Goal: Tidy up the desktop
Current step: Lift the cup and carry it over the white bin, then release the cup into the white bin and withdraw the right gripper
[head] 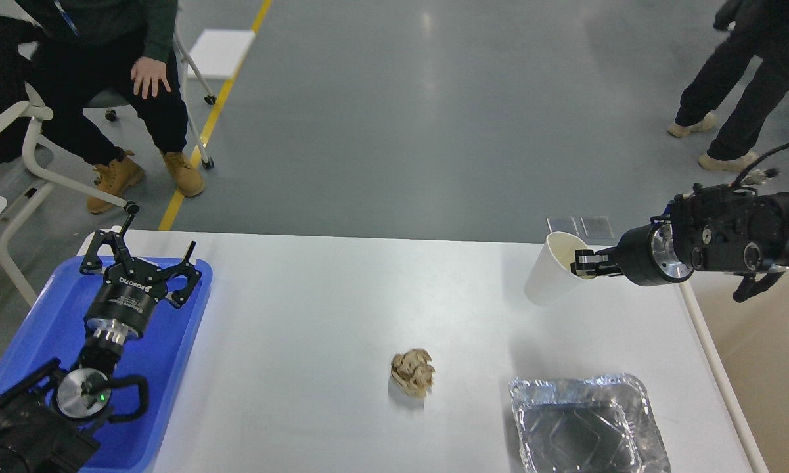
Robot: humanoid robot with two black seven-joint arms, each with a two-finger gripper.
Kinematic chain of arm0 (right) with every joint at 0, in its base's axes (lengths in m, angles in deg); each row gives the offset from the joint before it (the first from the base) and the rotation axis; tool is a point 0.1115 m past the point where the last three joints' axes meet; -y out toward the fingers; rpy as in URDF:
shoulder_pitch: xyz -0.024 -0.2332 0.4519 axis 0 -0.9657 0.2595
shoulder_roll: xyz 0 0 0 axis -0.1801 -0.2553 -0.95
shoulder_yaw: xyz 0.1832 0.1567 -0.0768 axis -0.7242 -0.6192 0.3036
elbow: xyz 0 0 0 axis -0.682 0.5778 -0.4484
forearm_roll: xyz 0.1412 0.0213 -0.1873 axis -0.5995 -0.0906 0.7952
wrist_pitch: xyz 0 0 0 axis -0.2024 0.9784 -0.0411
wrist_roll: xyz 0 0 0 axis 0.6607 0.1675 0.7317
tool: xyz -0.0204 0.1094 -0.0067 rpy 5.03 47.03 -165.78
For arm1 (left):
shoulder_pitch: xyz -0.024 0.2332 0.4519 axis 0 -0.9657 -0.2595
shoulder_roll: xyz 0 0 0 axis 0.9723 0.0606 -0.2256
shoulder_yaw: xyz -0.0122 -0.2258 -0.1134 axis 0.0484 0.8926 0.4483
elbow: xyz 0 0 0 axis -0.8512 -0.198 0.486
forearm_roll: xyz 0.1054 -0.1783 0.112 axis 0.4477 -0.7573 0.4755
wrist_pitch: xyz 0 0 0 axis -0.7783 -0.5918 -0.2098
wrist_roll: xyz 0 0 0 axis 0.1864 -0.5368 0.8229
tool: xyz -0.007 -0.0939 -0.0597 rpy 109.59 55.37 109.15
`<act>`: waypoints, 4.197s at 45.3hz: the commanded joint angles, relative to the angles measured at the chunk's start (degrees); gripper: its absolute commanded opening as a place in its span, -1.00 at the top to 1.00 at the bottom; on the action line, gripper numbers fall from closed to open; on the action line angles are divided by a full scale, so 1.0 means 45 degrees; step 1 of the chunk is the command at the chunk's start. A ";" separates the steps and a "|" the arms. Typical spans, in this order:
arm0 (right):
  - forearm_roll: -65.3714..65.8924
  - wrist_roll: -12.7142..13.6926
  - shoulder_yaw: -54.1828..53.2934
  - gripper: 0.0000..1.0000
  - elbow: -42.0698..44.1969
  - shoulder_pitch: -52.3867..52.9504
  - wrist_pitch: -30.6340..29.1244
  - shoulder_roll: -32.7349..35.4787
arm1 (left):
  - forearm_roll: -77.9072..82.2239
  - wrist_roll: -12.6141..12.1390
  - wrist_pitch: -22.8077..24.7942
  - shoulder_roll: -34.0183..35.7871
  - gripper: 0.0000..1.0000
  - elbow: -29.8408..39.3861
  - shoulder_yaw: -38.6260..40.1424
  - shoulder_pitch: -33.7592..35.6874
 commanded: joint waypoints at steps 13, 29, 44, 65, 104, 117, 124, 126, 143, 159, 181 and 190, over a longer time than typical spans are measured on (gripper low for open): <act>0.0519 -0.0027 0.0239 1.00 -0.0875 0.5986 -0.4275 0.1920 | 0.0000 0.0000 0.0000 -0.0002 -0.98 0.0000 0.0000 -0.0001; 0.0421 -0.0046 0.0435 1.00 -0.0875 0.6457 -0.4843 0.1901 | 0.0000 0.0000 0.0000 -0.0002 -0.98 0.0000 0.0000 -0.0001; 0.0440 -0.0007 0.0532 1.00 -0.0135 0.5481 -0.4784 0.3422 | 0.0000 0.0000 0.0000 -0.0002 -0.98 0.0000 0.0000 -0.0020; 0.0226 0.0188 0.0807 1.00 0.6542 -0.0003 -0.4609 0.7016 | 0.0000 0.0000 0.0000 -0.0002 -0.98 0.0000 0.0000 -0.0001; -0.2938 0.2453 -0.5930 1.00 1.2286 -1.2311 -0.0116 0.5008 | 0.0000 0.0000 0.0000 -0.0002 -0.98 0.0000 0.0000 -0.0001; -0.2763 0.2454 -0.8314 1.00 1.4183 -1.4109 0.0059 0.3151 | 0.0000 0.0019 0.0000 -0.0002 -0.98 0.0000 0.0000 -0.0001; -0.2763 0.2454 -0.8783 1.00 1.4203 -1.4636 0.0176 0.2546 | 0.0000 0.0020 0.0000 -0.0002 -0.98 0.0000 0.0000 -0.0001; -0.2743 0.2454 -0.8881 1.00 1.4203 -1.4734 0.0254 0.2448 | 0.0000 0.0020 0.0000 -0.0002 -0.98 0.0000 0.0000 -0.0001; -0.2645 0.2493 -0.9018 1.00 1.4183 -1.5145 0.0294 0.2369 | 0.0000 0.0020 0.0000 -0.0002 -0.98 0.0000 0.0000 -0.0001; -0.2665 0.2512 -0.8979 -0.95 1.3988 -1.4814 0.0294 0.3227 | 0.0000 0.0020 0.0000 -0.0002 -0.98 0.0000 0.0000 -0.0001; -0.0717 0.2512 -0.8297 -1.00 0.6591 -0.9017 0.0099 0.9183 | 0.0000 0.0000 0.0000 -0.0021 -0.98 0.0020 0.0000 0.0019; 0.2080 0.2512 -0.7417 -1.00 0.4769 -0.6026 -0.0485 1.0514 | 0.0000 0.0000 0.0000 -0.0021 -0.98 0.0020 0.0000 0.0019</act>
